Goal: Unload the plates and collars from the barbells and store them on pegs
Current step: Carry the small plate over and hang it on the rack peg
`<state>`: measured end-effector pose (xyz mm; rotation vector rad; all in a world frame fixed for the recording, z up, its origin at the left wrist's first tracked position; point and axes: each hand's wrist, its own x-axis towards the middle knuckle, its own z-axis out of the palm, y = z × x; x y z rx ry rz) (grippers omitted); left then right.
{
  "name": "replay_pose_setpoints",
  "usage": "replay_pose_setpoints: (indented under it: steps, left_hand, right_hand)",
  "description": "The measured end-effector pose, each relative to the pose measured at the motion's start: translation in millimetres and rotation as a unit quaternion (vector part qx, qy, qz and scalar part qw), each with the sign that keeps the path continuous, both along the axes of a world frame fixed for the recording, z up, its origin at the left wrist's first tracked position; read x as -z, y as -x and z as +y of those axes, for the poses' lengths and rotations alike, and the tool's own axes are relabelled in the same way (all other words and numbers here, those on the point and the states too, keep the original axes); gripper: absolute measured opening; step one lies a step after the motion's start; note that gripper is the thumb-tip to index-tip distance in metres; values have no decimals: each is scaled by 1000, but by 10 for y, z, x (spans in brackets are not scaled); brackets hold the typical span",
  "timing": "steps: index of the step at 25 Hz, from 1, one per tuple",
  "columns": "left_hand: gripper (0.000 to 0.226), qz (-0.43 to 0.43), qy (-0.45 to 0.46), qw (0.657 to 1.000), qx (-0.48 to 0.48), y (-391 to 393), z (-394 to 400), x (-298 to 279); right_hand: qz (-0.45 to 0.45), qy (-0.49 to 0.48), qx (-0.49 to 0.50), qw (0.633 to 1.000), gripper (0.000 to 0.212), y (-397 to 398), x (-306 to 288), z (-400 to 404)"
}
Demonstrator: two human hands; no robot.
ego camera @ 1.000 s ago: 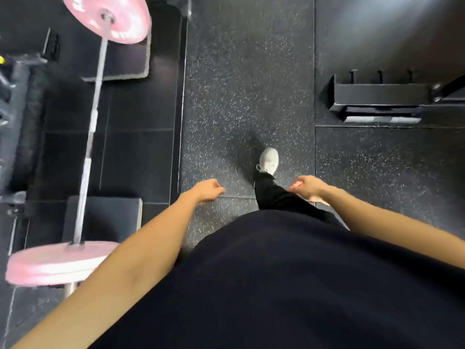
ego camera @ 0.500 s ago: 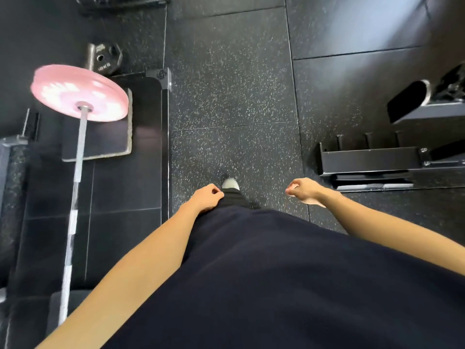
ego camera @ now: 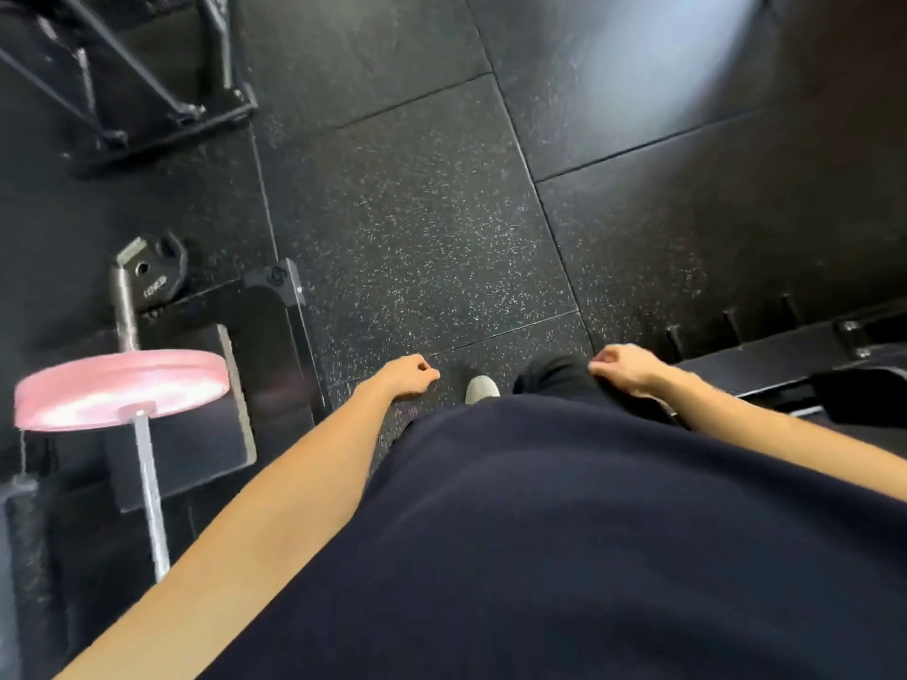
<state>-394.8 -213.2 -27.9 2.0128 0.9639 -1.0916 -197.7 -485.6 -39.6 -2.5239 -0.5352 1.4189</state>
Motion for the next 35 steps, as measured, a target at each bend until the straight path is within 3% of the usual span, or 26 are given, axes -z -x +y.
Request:
replay_pose_setpoints:
  steps: [6,10,15,17,20,24,28,30,35]
  left_hand:
    - [35,31,29,991,123,-1822,877,179]
    - [40,48,22,974,218,-3398,1295,200]
    - [24,-23,7,953,301,-5448,1629,-64]
    - [20,-55,0,956,287,-6229,1657,-217]
    - [31,-50,-2,954,295,-7176,1689,-166]
    - [38,-16,21,918,397,-8476,1730,12]
    - [41,-18,2,891,454,-10062,1915,-70]
    - [40,-17,-16,869,494,-10732,1967,-93]
    - [39,-14,-12,838,545,-12246,1522,-76]
  right_hand:
    - [34,-4,59,998,34,-1253,94,794]
    - [58,-15,148,987,36,-2530,202,1145]
    - [18,-33,233,972,37,-4199,-78,1278]
    - [11,-38,260,965,36,-4728,-140,1318]
    - [22,-32,292,956,34,-5377,-89,1367]
    - [76,-1,327,942,32,-6294,164,1529]
    - [74,-10,409,909,20,-7477,33,1646]
    - [40,-38,480,876,15,-7958,-45,1639]
    - [26,-53,563,824,14,-9137,-108,1433]
